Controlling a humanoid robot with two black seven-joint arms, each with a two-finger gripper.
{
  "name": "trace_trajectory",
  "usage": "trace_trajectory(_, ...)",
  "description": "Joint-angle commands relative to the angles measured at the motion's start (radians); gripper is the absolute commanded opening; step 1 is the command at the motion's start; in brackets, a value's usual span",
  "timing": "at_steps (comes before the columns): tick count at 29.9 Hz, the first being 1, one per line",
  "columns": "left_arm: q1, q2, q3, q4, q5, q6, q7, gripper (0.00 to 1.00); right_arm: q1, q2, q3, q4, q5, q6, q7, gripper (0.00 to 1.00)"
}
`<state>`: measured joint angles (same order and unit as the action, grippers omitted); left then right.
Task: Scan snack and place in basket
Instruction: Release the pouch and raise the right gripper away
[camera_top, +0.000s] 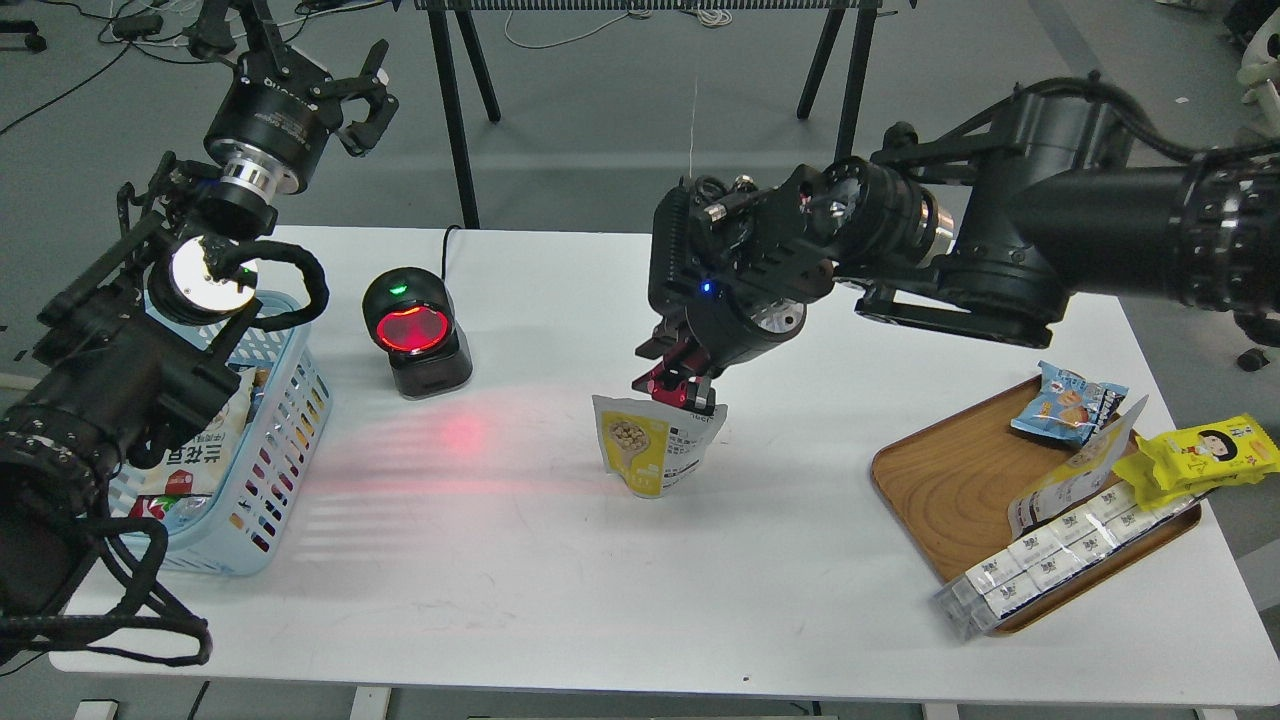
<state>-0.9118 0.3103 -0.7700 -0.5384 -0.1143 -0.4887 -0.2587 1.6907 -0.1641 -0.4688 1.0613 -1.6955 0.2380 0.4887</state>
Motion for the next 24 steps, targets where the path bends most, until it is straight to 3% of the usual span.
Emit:
trace_trajectory(1, -0.009, 0.004, 0.000, 0.000, 0.001, 0.000, 0.001, 1.00, 0.027, -0.058, 0.055, 0.003, 0.029, 0.007, 0.000, 0.83)
trace_trajectory(12, -0.010, 0.036, 0.000, -0.002, 0.004, 0.000, 0.003, 1.00, 0.086, -0.279, 0.165, 0.017, 0.120, 0.063, 0.000, 0.90)
trace_trajectory(22, -0.016, 0.078, 0.000, -0.002, 0.002, 0.000, -0.001, 1.00, 0.053, -0.455, 0.257, -0.013, 0.394, 0.077, 0.000, 0.94)
trace_trajectory(24, -0.015, 0.075, 0.000, -0.006, 0.002, 0.000, -0.001, 1.00, 0.029, -0.482, 0.289, -0.065, 0.469, 0.077, 0.000, 0.99)
